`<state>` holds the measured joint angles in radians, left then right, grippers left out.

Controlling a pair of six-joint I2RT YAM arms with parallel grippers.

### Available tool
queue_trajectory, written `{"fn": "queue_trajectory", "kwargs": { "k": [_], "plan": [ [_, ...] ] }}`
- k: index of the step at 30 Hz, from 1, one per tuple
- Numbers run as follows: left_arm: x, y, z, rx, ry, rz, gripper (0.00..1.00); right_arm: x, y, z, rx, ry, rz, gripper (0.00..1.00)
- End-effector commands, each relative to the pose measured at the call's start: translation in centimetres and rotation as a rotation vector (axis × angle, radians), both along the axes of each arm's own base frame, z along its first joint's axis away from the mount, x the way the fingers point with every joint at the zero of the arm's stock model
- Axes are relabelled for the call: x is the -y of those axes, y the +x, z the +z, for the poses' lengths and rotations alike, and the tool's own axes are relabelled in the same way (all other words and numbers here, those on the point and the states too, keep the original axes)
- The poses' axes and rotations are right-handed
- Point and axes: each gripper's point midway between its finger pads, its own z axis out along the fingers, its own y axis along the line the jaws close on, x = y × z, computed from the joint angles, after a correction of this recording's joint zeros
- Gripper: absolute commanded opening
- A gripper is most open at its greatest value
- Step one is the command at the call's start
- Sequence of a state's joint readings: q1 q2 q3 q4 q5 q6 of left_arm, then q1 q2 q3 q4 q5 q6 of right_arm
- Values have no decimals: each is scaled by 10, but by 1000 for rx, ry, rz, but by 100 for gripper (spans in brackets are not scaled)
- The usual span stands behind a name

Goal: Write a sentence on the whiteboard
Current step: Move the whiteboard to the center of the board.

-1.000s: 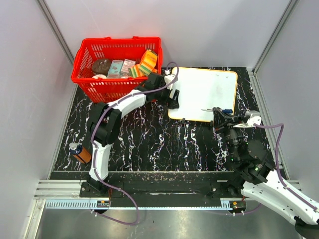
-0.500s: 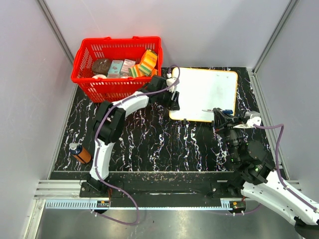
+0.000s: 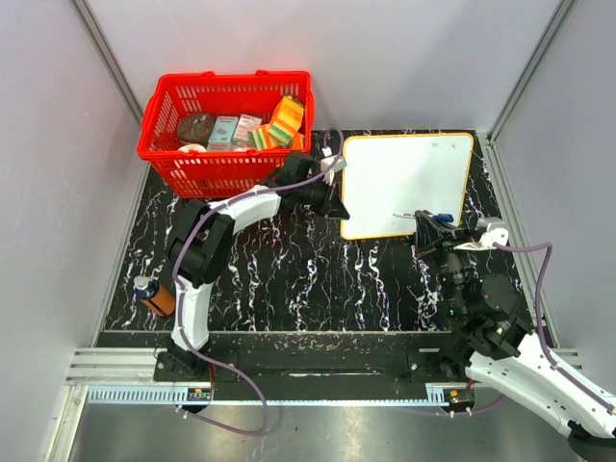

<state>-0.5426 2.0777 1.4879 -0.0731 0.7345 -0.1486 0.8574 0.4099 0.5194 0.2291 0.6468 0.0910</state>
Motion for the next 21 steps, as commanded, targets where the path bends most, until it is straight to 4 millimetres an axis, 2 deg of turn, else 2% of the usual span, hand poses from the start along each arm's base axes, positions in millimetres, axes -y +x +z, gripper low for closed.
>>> {"fn": "queue_trajectory", "kwargs": {
  "k": [1, 8, 14, 17, 21],
  "plan": [
    [-32, 17, -8, 90, 71, 58, 0, 7, -1, 0, -6, 12, -27, 0],
    [-51, -2, -19, 76, 92, -11, 0, 8, -2, -2, -17, 15, -24, 0],
    [-69, 0, -23, 78, 103, -14, 0, 7, -3, -4, -32, 19, -14, 0],
    [-78, -5, -27, 61, 114, -26, 0, 8, -5, -5, -37, 17, -12, 0],
    [-85, -23, -38, 22, 133, -66, 0, 10, -7, -4, -37, 28, -13, 0]
  ]
}}
